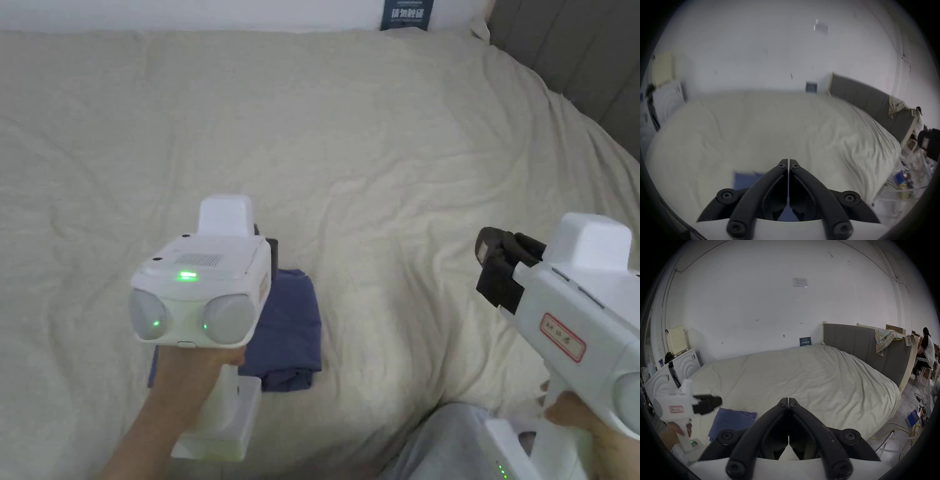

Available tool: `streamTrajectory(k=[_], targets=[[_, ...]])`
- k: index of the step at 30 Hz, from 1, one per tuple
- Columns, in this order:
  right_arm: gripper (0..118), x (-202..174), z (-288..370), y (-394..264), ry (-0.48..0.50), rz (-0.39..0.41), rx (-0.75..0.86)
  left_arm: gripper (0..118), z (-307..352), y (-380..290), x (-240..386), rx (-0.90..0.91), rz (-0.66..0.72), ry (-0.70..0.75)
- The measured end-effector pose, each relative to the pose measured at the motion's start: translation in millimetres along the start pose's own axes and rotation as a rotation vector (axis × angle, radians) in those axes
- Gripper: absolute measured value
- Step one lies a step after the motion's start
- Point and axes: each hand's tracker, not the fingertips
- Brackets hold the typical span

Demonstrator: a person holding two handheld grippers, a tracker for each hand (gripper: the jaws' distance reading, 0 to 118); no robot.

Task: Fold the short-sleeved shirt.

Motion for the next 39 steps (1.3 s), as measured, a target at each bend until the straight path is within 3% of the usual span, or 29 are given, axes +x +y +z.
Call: streamTrajectory(k=[4, 11, 18, 22, 25, 26, 27, 28, 30, 31, 33, 36, 39], targets=[[1, -37, -13, 10, 0.07, 0.026, 0.041, 1, 40, 14, -36, 0.22, -0.061, 0.185], [2, -123, -73, -16, 0.181, 0.054, 0.074, 1, 80, 2, -90, 0.268, -0.019, 0.324], [2, -190, -154, -103, 0.174, 0.187, -0.181, 1, 91, -15, -111, 0.23, 0.008, 0.369], [2, -201, -180, -141, 0.168, 0.238, -0.31, 1, 88, -21, -117, 0.204, 0.022, 0.37], [1, -200, -186, -158, 0.149, 0.249, -0.312, 3, 83, -22, -120, 0.187, 0.041, 0.361], [1, -200, -185, -157, 0.151, 0.245, -0.303, 10, 81, -21, -121, 0.182, 0.047, 0.359], [1, -200, -183, -154, 0.148, 0.243, -0.299, 26, 79, -20, -124, 0.174, 0.054, 0.343], [1, -200, -184, -153, 0.146, 0.239, -0.304, 46, 74, -16, -128, 0.165, 0.067, 0.319], [1, -198, -186, -152, 0.151, 0.223, -0.312, 96, 62, -9, -141, 0.114, 0.157, 0.239], [1, -198, -184, -150, 0.154, 0.219, -0.313, 111, 54, -5, -149, 0.086, 0.201, 0.2], [1, -197, -184, -149, 0.158, 0.212, -0.316, 118, 33, 0, -169, 0.002, 0.271, 0.079], [1, -195, -183, -148, 0.162, 0.197, -0.325, 118, -11, -6, -205, -0.189, 0.41, -0.196], [1, -193, -184, -147, 0.167, 0.162, -0.335, 118, -55, -27, -223, -0.423, 0.452, -0.353]])
